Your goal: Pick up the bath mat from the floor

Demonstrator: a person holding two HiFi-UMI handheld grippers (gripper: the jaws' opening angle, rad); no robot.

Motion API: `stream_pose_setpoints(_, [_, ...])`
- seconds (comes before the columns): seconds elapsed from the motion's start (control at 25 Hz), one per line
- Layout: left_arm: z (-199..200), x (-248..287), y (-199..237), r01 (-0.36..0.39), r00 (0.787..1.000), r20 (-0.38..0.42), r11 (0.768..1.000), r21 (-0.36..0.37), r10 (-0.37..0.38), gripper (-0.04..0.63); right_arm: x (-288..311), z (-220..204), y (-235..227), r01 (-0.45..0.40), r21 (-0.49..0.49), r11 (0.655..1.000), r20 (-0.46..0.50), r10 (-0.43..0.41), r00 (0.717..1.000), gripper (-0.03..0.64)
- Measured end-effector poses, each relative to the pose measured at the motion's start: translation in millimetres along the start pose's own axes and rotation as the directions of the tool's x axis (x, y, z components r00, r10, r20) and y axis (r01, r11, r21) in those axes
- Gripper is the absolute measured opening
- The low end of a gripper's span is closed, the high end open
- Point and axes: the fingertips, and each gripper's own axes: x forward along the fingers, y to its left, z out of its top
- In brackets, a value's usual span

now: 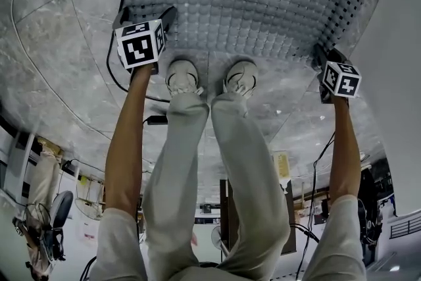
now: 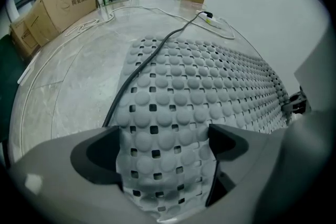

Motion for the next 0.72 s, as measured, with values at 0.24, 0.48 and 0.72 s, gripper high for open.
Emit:
stream_pose_setpoints(0.24, [4.9,-9.0,-23.3,0.029,0.999,0.030,0.997,0.069,-0.031,0.365,-0.9,-0.4,1.4,-0.006,-0.001,1.000,0.001,0.006,1.000,0.101])
stream_pose_setpoints(0.48, [6.0,-14.8,-46.1,0.140,0.989,0.019,0.982,0.129,-0.144,0.189,0.9,1.4,7.5,-0.007,-0.033,0.999,-0.018,0.006,1.000,0.081])
stream_pose_setpoints(0.72, [8.1,-30.5,-63.8,0.226,0.973,0.025,0.970,0.085,-0.228,0.065,-5.1,1.9,13.5,-0.023,0.038,0.999,0.026,0.022,0.999,0.054])
